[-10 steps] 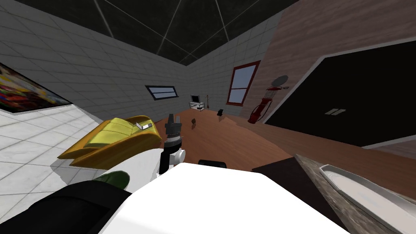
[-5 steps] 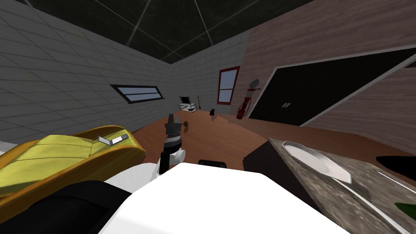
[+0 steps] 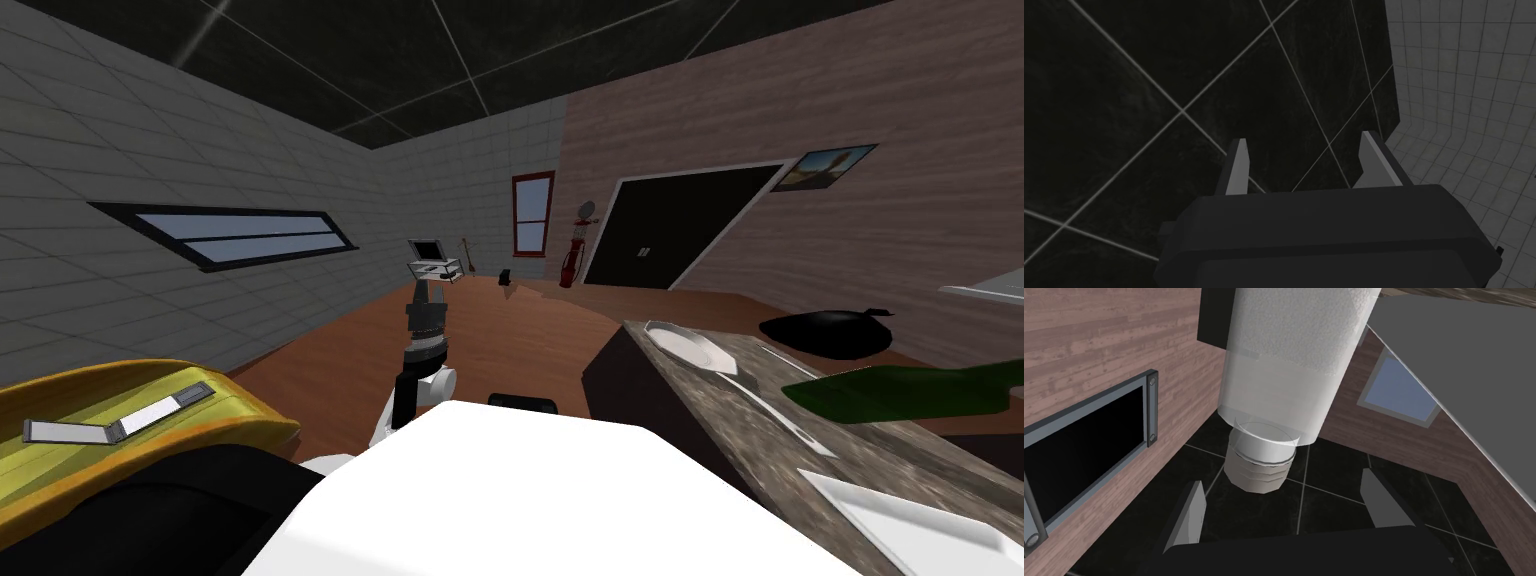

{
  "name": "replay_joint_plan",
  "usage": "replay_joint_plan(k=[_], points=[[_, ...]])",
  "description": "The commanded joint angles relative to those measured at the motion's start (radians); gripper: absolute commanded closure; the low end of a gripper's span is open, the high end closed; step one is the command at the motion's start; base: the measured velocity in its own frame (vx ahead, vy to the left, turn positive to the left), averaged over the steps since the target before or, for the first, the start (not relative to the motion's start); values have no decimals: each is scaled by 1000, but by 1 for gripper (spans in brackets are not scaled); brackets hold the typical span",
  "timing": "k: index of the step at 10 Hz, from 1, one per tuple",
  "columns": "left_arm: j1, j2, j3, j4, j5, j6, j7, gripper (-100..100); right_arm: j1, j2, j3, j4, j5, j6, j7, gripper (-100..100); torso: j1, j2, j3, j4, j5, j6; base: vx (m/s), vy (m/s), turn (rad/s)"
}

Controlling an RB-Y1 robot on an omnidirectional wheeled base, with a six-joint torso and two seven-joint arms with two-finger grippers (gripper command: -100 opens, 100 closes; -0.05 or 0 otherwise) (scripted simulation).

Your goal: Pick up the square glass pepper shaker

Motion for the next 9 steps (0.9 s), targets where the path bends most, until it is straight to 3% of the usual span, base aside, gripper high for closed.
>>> replay_joint_plan(k=[1, 4, 5, 6, 7, 9], points=[[0, 0, 0, 0, 0, 0, 0, 0, -23, 6, -37, 33, 10, 21, 50, -100, 0, 0, 0, 0, 0, 0, 50, -4, -333], [0, 0, 0, 0, 0, 0, 0, 0, -33, 3, -43, 52, 14, 18, 61, -100, 0, -2, -1, 0, 0, -1, 41, 0, -89], [0, 0, 0, 0, 0, 0, 0, 0, -34, 2, -45, 56, 14, 16, 64, 0, 0, -1, -1, 0, 0, -2, 0, 0, 0], [0, 0, 0, 0, 0, 0, 0, 0, -38, -44, 6, 102, 64, 66, 13, -100, 0, 0, 0, 0, 0, -2, -45, -4, -110], [0, 0, 0, 0, 0, 0, 0, 0, -38, -44, 39, 102, 91, 66, -17, -100, -1, 3, 2, 1, 0, -1, -61, -6, -40], [0, 0, 0, 0, 0, 0, 0, 0, -38, -44, 99, 102, 110, 107, -72, -100, -1, 3, 2, 1, -1, -3, -22, 1, -2]])
